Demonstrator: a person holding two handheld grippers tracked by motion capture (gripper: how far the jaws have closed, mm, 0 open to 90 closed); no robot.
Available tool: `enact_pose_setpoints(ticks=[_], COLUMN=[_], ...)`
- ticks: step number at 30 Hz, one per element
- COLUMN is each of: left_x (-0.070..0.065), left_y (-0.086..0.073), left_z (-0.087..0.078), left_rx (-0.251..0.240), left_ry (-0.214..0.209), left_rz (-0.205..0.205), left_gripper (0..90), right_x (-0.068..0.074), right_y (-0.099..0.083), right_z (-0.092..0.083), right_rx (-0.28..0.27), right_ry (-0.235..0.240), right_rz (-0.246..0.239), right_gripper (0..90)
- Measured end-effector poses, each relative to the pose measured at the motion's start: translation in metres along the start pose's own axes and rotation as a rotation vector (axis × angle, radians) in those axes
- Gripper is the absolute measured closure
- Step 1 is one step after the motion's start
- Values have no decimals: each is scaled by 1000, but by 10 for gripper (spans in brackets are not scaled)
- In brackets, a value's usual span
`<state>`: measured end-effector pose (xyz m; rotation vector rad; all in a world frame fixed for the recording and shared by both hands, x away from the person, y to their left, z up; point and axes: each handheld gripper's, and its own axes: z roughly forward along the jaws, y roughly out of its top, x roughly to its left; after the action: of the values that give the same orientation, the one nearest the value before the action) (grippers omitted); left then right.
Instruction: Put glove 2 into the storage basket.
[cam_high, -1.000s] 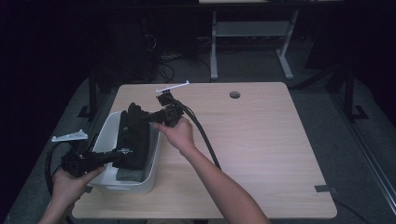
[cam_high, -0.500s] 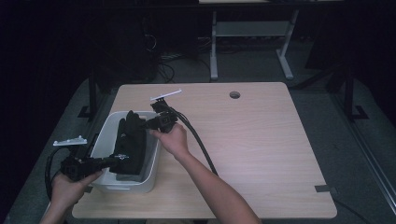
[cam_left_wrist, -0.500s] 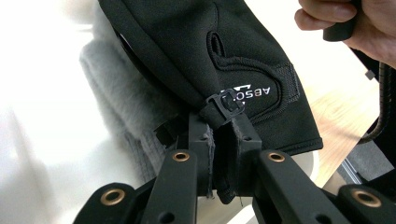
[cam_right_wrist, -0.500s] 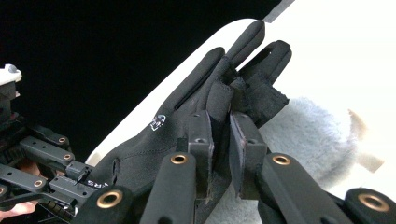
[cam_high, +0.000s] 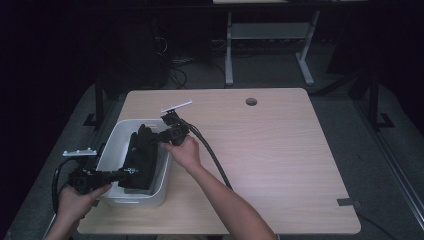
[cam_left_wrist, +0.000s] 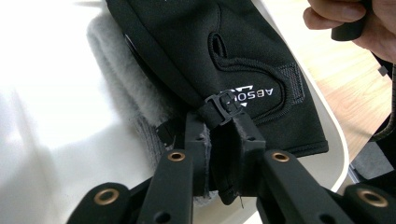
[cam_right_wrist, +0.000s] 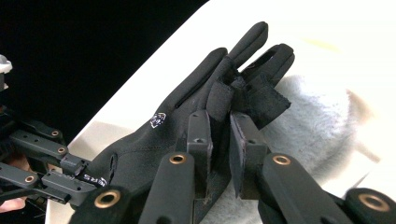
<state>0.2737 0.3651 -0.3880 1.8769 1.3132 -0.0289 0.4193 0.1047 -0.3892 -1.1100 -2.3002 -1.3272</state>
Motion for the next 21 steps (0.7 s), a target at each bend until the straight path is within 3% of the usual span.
enact_pose_setpoints(ticks=[7, 8, 11, 14, 21], left_x=[2, 2, 3, 0, -3], left_y=[1, 1, 3, 5, 13], left_z=[-3, -4, -5, -7, -14], left_rx=[-13, -10, -18, -14, -33], left_ry=[8, 9, 13, 40, 35], left_rz=[-18, -18, -22, 5, 16], left_gripper=[660, 644, 635, 624, 613], right_x=[-4, -5, -5, -5, -3], right_y=[0, 1, 2, 2, 4], right_z=[1, -2, -4, -8, -18], right_rx=[5, 2, -2, -4, -21], right_ry=[-23, -25, -23, -27, -16], right_rz=[-3, 0, 7, -5, -13], right_gripper=[718, 666, 668, 670, 641])
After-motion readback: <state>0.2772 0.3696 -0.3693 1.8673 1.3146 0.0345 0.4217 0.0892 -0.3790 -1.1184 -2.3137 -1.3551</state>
